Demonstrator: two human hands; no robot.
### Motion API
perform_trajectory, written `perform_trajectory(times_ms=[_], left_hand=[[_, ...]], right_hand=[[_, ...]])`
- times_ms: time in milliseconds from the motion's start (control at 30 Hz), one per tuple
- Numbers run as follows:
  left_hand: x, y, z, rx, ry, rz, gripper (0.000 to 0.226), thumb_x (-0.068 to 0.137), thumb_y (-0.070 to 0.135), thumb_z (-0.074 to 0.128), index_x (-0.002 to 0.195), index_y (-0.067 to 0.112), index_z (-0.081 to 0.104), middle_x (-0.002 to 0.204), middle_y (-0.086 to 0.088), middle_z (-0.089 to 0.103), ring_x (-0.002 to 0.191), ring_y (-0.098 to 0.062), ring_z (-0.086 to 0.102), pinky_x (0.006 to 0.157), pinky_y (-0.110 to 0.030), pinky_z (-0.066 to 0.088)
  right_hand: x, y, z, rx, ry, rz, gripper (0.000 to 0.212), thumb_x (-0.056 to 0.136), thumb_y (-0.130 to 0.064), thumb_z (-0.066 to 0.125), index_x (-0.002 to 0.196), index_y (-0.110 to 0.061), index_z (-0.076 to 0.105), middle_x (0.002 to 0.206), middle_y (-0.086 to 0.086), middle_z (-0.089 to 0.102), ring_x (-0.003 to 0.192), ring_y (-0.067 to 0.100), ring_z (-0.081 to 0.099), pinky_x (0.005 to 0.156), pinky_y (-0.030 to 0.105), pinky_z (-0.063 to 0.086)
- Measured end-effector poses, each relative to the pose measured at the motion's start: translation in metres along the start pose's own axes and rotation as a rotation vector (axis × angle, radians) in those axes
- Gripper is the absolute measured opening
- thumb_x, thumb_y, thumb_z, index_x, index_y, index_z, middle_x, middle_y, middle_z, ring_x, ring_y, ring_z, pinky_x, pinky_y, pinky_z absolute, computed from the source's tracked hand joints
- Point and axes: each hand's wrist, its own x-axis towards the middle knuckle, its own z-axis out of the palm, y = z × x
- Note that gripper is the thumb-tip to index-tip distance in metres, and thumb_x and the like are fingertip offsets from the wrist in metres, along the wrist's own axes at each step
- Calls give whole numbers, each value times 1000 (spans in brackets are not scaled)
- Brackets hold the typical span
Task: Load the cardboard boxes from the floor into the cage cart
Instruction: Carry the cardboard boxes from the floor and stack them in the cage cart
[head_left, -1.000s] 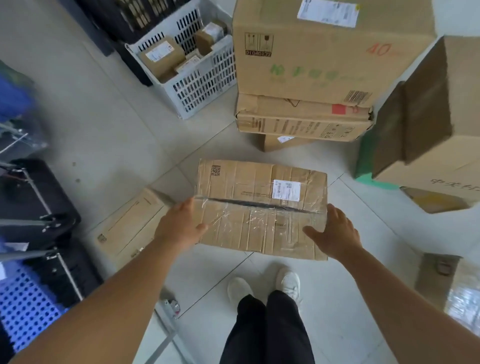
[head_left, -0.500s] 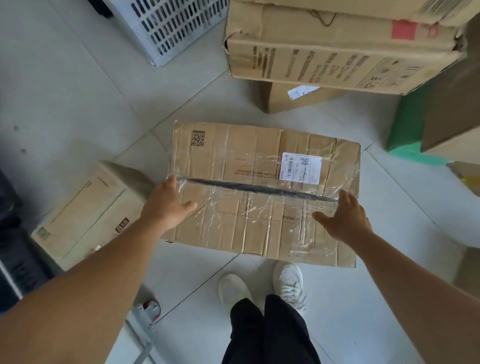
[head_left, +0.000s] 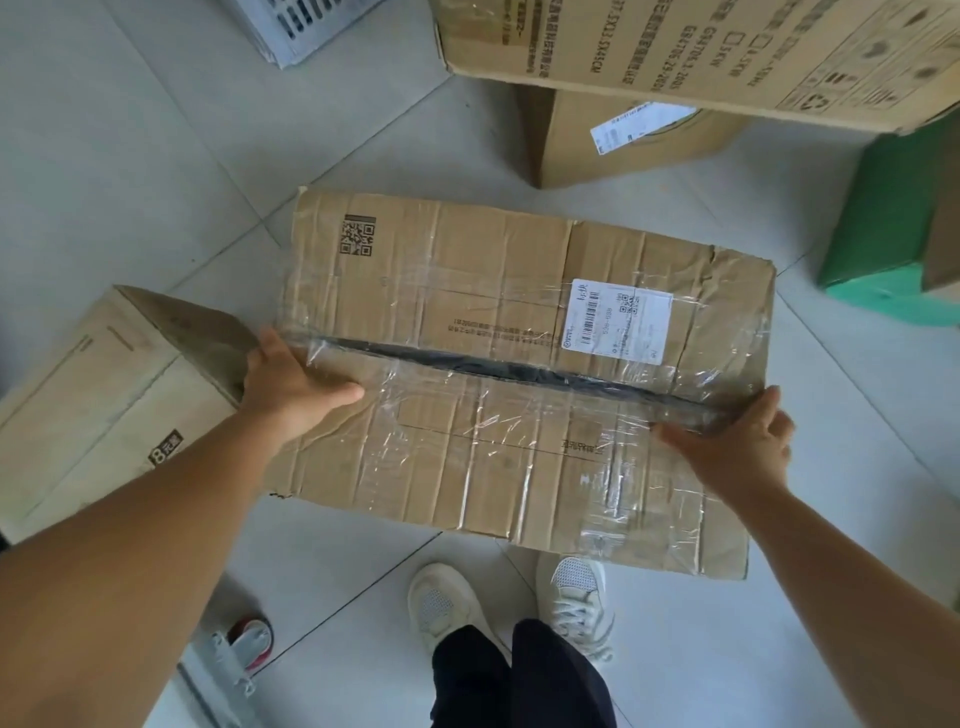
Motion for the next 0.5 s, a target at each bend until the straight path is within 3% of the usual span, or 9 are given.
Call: perform_trajectory(times_ms=[100, 267, 500], left_hand=[[2, -4, 1, -35, 12, -2, 128, 62, 40, 88, 153, 14, 1, 154, -17, 18, 139, -38, 28, 114, -48, 29], [-7, -7, 0, -34, 50, 41, 115, 57, 41, 90, 146, 11, 24, 143, -16, 35, 129, -37, 41, 108, -49, 37], [-67, -4, -28, -120, 32, 15, 115, 51, 46, 91, 143, 14, 30, 140, -11, 40, 127, -32, 46, 106, -46, 42]], right_hand=[[3, 6, 1, 99, -19, 28, 110, 57, -46, 89, 140, -19, 21, 130, 16, 39, 113, 42, 52, 97, 52, 48], [1, 4, -9, 109, -36, -12, 105, 62, -42, 89, 139, -17, 24, 130, 13, 40, 113, 40, 53, 99, 51, 47], [-28, 2, -66, 94, -18, -67, 104, 60, -39, 91, 139, -18, 27, 128, 15, 41, 112, 40, 52, 97, 56, 48]])
